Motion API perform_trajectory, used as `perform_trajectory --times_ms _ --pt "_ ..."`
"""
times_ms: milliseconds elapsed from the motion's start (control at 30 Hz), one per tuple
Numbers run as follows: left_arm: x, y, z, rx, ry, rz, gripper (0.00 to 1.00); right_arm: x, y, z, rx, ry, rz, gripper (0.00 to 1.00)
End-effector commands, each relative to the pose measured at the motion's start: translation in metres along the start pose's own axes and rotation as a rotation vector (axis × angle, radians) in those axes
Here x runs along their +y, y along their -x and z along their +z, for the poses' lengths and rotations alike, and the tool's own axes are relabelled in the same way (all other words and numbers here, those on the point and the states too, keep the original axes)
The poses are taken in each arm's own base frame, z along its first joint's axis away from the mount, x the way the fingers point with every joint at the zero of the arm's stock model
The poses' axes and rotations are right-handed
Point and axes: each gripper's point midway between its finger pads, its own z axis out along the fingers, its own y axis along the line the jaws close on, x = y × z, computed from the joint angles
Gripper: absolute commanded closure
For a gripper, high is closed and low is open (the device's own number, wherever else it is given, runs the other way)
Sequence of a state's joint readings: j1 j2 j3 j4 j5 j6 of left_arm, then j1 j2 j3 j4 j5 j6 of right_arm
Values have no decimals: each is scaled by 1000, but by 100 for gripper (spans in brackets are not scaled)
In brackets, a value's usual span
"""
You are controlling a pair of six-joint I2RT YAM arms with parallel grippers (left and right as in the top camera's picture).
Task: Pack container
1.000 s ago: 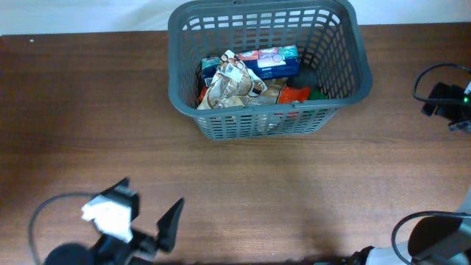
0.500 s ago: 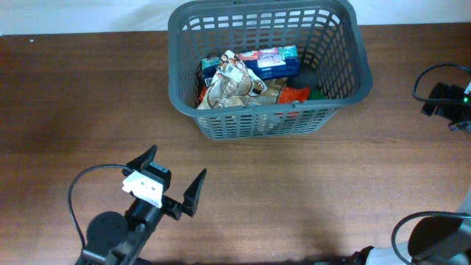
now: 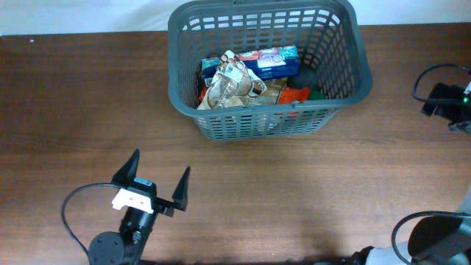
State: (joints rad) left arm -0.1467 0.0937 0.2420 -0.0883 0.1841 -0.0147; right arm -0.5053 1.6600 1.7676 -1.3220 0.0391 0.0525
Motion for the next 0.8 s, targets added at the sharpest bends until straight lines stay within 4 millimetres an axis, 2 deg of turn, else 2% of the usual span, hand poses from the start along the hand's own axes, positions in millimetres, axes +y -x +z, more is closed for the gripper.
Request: perform_trajectory --times_ms 0,133,300,533,767 --pt "13 -4 -3 -11 56 22 1 -2 0 2 3 0 14 1" --pt "23 -5 -8 -35 104 62 1 -2 0 2 3 0 14 1" --pt "24 -9 -7 -27 110 83 1 -2 0 2 3 0 14 1" --pt "25 1 -7 -67 118 205 1 -2 0 2 3 0 14 2" --pt "27 -21 0 -79 118 219 1 -2 0 2 3 0 14 1"
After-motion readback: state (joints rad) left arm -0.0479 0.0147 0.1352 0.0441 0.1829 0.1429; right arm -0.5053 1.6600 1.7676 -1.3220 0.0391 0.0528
